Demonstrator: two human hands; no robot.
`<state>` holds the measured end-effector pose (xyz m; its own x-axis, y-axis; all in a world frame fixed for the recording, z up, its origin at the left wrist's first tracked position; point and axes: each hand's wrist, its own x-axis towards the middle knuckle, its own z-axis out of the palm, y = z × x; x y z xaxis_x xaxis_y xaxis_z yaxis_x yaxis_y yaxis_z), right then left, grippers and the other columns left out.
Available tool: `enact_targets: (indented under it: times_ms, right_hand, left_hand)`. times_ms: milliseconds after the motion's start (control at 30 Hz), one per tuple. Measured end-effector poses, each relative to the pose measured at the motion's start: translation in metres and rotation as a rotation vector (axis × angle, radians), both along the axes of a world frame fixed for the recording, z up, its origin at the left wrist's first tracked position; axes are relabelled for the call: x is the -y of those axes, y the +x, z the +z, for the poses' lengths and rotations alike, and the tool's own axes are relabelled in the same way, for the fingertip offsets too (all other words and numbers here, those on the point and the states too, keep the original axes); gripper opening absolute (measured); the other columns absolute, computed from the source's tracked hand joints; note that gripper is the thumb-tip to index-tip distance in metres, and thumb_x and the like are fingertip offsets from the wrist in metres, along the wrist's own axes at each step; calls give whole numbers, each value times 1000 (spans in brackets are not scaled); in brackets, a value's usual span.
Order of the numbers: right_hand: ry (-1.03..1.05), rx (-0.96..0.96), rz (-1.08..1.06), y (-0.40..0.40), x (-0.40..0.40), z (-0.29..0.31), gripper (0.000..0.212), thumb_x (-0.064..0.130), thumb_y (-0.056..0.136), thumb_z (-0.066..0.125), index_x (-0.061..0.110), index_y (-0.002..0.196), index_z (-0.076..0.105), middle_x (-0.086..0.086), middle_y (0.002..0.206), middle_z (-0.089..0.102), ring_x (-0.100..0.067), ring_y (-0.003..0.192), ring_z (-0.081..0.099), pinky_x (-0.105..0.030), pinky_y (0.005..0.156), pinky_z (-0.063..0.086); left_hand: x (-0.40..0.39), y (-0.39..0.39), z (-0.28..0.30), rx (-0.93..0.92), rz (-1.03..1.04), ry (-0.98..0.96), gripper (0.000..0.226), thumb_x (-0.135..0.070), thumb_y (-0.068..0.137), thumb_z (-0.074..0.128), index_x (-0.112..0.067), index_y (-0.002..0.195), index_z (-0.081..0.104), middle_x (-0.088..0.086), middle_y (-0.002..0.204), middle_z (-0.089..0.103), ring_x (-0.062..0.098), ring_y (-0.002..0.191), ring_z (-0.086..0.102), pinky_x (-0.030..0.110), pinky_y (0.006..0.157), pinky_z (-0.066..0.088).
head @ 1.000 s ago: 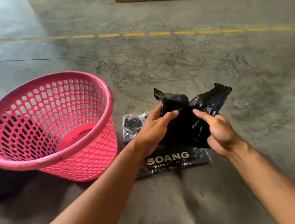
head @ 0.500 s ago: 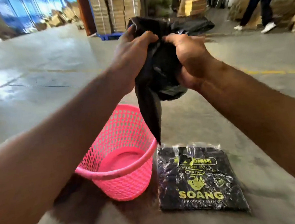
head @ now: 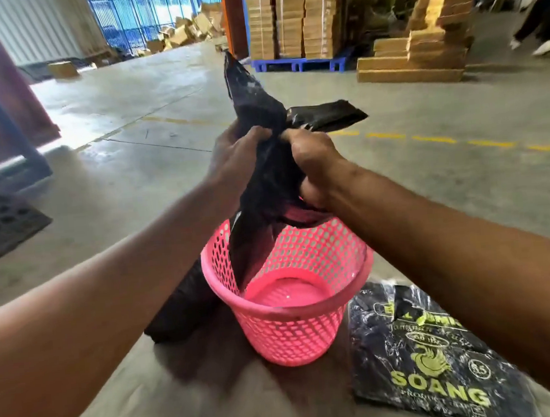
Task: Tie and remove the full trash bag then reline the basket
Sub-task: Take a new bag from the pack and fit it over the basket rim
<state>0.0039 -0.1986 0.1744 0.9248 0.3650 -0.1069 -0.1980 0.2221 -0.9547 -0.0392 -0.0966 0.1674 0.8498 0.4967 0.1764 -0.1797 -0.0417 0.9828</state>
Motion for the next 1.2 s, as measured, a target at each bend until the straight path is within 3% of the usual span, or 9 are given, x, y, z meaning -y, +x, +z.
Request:
enact_targets:
  times_ms: [100,200,400,567,767,900,1000,1100,1200]
  right_hand:
    - [-96,-20,-22,5,0,-56,14,14,83,64,5,91,71,-10,72,76,-22,63,75,-36,61,63]
    - [-322,26,4,19,10,-117,43,30,64,70,5,98,75,-14,92,80,-34,89,76,-57,83,60]
    - [-437,123,-26,43,47,-160,72,20,45,83,14,113,59,-12,107,75,-32,95,74,-47,83,62]
    - [-266,-43,46,48,50,-141,25,15,88,68,23,112,63,-2,98,71,-16,76,65,-26,63,49]
    - [-253,-10,55,48,45,-124,19,-2,85,61,15,87,69,-4,74,67,-15,58,62,-19,49,48]
    - [-384,182,173,58,82,-96,24,-13,82,60,5,94,71,-9,81,71,-17,68,67,-24,62,55]
    - [-505,315,290,56,123,-85,28,-14,82,65,-4,107,71,-18,100,72,-24,91,66,-37,86,54]
    - [-537,431,361,45,164,-86,21,-9,79,72,9,88,76,-4,86,79,-15,82,72,-27,80,59]
    - [-557,549,370,30,201,-104,16,25,71,89,19,81,78,-3,86,78,-20,82,71,-44,81,56]
  left_hand:
    - [-11,2,-49,-115,-20,35,20,-15,92,64,-10,109,73,14,95,74,23,83,67,41,83,58]
    - [-27,-1,-87,-275,-84,158,14,-7,89,67,-7,100,75,15,92,75,24,83,66,48,89,57]
    - [-74,-11,-117,-441,-114,334,41,12,72,68,-27,63,78,-7,57,70,21,62,65,31,66,58]
    - [-80,-11,-112,-487,-191,159,12,-9,63,73,-21,64,74,-1,59,67,19,56,61,25,60,52]
    - [-81,-7,-100,-416,-262,113,21,-5,85,71,-14,103,77,4,86,74,15,75,67,19,61,54]
    - [-97,-27,-75,-369,-316,146,26,3,76,67,-15,90,78,3,83,75,11,74,69,21,67,55]
    - [-104,-65,-63,-324,-420,173,37,8,72,70,-9,105,76,5,87,78,12,75,73,20,66,57]
    - [-109,-109,-66,-294,-427,230,58,-28,45,97,-13,99,82,10,96,80,17,84,76,23,76,60]
    - [-116,-145,-88,-267,-275,335,58,-49,37,96,-22,87,84,0,93,81,14,90,74,23,81,58]
